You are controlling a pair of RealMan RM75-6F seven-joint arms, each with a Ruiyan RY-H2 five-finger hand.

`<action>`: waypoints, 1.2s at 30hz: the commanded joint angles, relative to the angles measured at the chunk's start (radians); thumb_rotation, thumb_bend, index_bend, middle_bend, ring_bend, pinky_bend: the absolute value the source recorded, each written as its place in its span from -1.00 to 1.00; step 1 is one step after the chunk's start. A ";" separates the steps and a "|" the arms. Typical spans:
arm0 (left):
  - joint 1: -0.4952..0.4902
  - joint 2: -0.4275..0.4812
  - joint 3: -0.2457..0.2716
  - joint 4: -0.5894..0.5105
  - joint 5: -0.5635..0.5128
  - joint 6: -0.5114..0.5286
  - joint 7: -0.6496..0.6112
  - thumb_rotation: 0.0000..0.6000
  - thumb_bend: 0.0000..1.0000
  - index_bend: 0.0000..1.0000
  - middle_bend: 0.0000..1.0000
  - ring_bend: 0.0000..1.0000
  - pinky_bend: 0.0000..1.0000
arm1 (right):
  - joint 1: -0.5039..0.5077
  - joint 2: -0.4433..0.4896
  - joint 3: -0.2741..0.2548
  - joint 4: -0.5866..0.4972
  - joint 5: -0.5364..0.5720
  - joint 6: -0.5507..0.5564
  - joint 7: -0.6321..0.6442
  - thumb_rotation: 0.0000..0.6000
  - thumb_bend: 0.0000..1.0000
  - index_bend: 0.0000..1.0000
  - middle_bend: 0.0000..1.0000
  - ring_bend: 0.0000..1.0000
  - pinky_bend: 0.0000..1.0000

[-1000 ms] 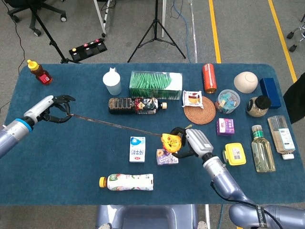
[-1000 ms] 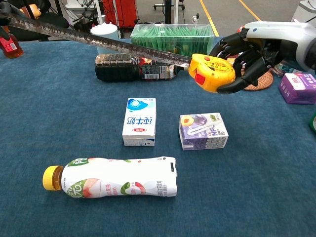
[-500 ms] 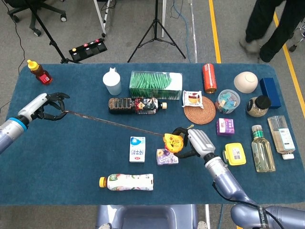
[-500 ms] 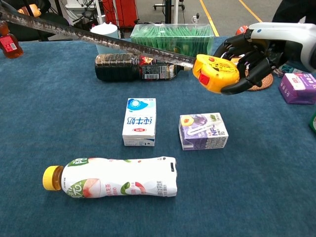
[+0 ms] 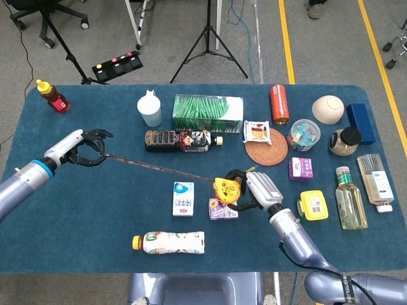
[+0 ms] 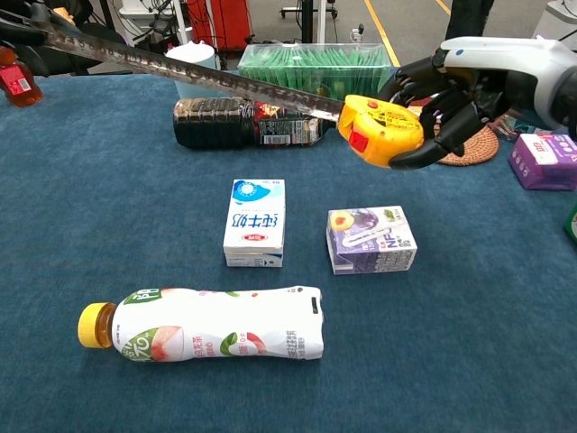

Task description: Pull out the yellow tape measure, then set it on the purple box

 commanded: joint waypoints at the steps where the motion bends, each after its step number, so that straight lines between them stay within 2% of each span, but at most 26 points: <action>1: -0.021 -0.019 -0.013 -0.031 0.000 -0.014 0.028 1.00 -0.25 0.24 -0.58 -0.69 -0.38 | 0.011 -0.015 0.008 0.003 0.010 -0.004 -0.004 1.00 -0.42 0.24 0.07 0.22 0.36; 8: -0.065 -0.072 -0.057 -0.091 -0.046 -0.047 0.110 1.00 -0.27 0.24 -0.58 -0.69 -0.38 | 0.037 -0.046 0.032 0.008 0.024 -0.011 -0.011 1.00 -0.42 0.24 0.07 0.22 0.36; 27: -0.115 -0.187 -0.143 -0.148 -0.249 -0.093 0.387 1.00 -0.33 0.21 -0.58 -0.70 -0.40 | 0.085 -0.085 0.071 0.015 0.069 -0.011 -0.029 1.00 -0.42 0.24 0.08 0.22 0.36; 28: -0.115 -0.189 -0.146 -0.153 -0.259 -0.095 0.405 1.00 -0.34 0.13 -0.58 -0.74 -0.42 | 0.085 -0.085 0.071 0.017 0.071 -0.012 -0.029 1.00 -0.42 0.24 0.08 0.22 0.36; 30: -0.116 -0.190 -0.148 -0.161 -0.269 -0.097 0.433 1.00 -0.37 -0.13 -0.60 -0.84 -0.47 | 0.085 -0.084 0.071 0.019 0.074 -0.011 -0.028 1.00 -0.42 0.24 0.08 0.22 0.36; 32: -0.112 -0.191 -0.153 -0.168 -0.279 -0.090 0.459 1.00 -0.41 -0.50 -0.69 -0.96 -0.54 | 0.084 -0.082 0.070 0.020 0.075 -0.010 -0.027 1.00 -0.42 0.24 0.08 0.22 0.36; 34: -0.107 -0.190 -0.158 -0.174 -0.286 -0.085 0.473 1.00 -0.43 -0.70 -0.76 -1.00 -0.57 | 0.083 -0.080 0.069 0.019 0.075 -0.009 -0.026 1.00 -0.42 0.24 0.08 0.22 0.36; 36: -0.100 -0.186 -0.164 -0.178 -0.291 -0.080 0.482 1.00 -0.45 -0.78 -0.79 -1.00 -0.59 | 0.082 -0.078 0.069 0.018 0.074 -0.006 -0.025 1.00 -0.42 0.24 0.08 0.22 0.36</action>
